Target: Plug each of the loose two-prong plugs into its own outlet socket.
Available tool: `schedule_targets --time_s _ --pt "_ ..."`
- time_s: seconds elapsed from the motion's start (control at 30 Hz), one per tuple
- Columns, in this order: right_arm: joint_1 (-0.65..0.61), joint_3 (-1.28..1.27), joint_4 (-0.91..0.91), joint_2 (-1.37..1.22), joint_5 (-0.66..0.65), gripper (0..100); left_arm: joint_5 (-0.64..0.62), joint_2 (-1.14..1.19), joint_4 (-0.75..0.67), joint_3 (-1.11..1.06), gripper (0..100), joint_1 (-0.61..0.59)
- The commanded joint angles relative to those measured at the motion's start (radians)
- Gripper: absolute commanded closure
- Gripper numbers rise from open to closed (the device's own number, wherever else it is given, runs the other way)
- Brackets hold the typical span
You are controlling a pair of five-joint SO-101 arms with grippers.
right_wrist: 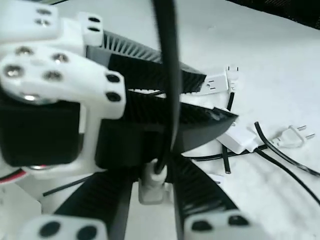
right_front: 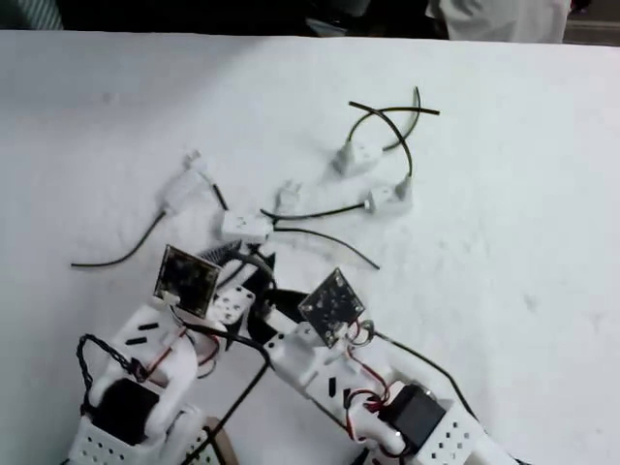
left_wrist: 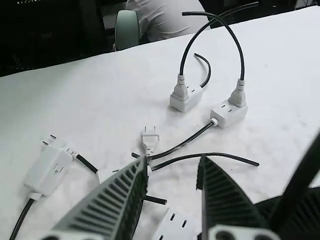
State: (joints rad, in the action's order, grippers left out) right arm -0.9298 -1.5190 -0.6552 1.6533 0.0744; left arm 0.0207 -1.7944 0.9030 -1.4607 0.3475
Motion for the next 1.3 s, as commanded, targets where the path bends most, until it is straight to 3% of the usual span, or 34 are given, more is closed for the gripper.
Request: schedule_targets --time_s 0.0,0.13,0.37,0.63,0.93,1.27 --pt "-0.015 0.008 -0.001 0.01 -0.009 98.1 0.037 -0.007 0.003 0.044 82 0.018" --pt "-0.001 0.008 -0.005 0.01 -0.009 98.1 0.028 -0.007 -0.002 0.049 82 -0.051" --pt "0.097 0.046 -0.004 -0.019 -0.044 98.1 -0.084 -0.007 -0.018 0.081 82 -0.403" --pt "0.102 0.247 0.119 -0.518 -0.052 98.1 -0.091 -0.005 0.009 0.075 82 -0.659" --pt "0.2 0.373 0.414 -1.076 -0.089 98.1 -0.087 -0.005 0.017 0.058 82 -0.714" --pt "0.206 0.373 0.444 -1.127 -0.094 98.1 -0.087 -0.007 0.017 0.058 82 -0.714"
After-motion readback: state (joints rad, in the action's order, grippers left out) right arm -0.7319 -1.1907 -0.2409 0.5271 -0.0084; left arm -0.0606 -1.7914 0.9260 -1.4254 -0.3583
